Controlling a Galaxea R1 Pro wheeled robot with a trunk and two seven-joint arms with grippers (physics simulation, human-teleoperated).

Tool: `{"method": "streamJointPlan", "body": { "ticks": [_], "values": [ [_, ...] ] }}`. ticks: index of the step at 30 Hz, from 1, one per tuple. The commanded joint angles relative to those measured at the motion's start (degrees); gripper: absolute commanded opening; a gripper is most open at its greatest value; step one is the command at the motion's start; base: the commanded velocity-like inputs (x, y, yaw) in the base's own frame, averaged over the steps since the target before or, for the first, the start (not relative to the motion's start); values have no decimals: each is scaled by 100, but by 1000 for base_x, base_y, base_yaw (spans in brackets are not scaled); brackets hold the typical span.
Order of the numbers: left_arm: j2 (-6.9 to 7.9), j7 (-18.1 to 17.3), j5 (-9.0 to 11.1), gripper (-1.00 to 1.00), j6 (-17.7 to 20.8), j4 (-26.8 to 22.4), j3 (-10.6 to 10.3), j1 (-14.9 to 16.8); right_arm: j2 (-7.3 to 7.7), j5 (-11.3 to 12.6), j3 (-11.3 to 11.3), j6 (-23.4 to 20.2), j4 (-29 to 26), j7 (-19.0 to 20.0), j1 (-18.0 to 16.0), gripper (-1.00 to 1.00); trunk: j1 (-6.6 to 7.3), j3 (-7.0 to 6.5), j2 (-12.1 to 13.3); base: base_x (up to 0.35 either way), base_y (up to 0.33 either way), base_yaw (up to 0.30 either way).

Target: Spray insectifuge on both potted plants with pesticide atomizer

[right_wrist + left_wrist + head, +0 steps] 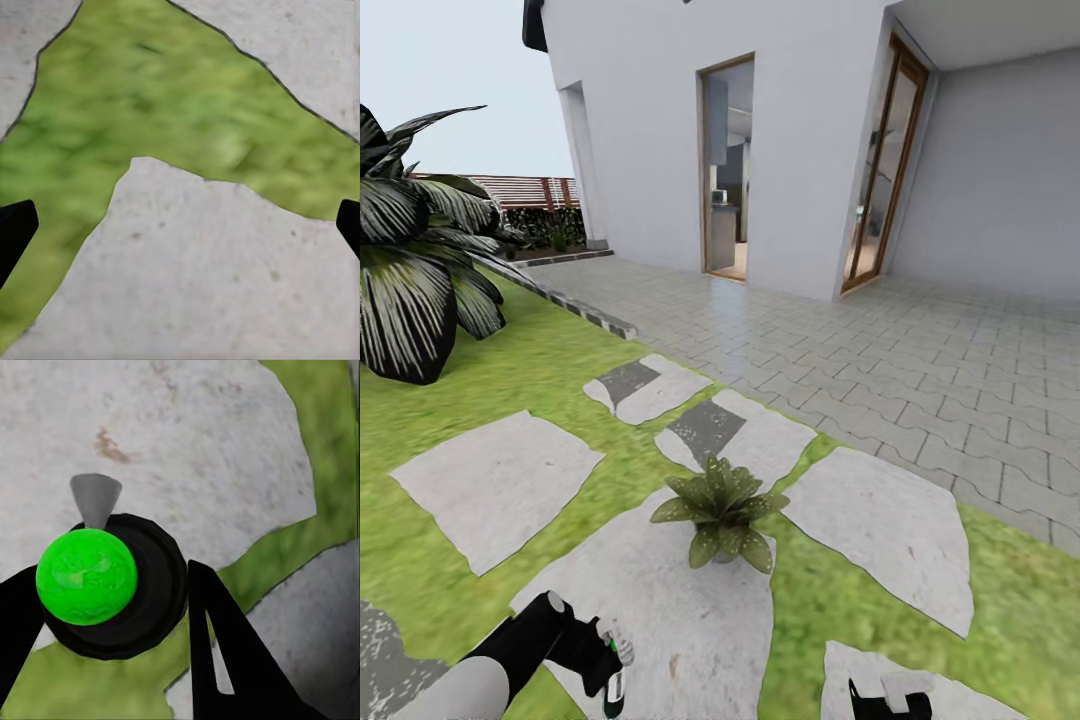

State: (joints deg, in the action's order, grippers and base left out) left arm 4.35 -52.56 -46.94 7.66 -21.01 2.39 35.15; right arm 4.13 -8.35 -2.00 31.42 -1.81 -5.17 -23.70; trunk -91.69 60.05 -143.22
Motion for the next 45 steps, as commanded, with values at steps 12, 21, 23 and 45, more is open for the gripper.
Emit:
{"method": "streamJointPlan", "body": {
  "ticks": [12,21,23,45],
  "values": [
    [1,-606,-38,-100,-747,-18,22,-4,47,-1656,851,-250,-1609,1663,-3,100,1,5,-2,0,0,0],
    [37,-604,-84,-100,-765,1,-17,-20,27,-1676,867,-1187,-2651,4278,-44,100,1,5,-2,0,0,0],
    [37,-603,-93,-100,-777,7,-31,-44,11,-1668,868,-1190,-2926,4629,-53,100,1,5,-2,0,0,0],
    [-51,-615,-245,-100,-819,-17,-524,6,-218,-1642,876,-1200,-3636,5490,-65,-100,1,5,-2,0,0,0]
  ]
}}
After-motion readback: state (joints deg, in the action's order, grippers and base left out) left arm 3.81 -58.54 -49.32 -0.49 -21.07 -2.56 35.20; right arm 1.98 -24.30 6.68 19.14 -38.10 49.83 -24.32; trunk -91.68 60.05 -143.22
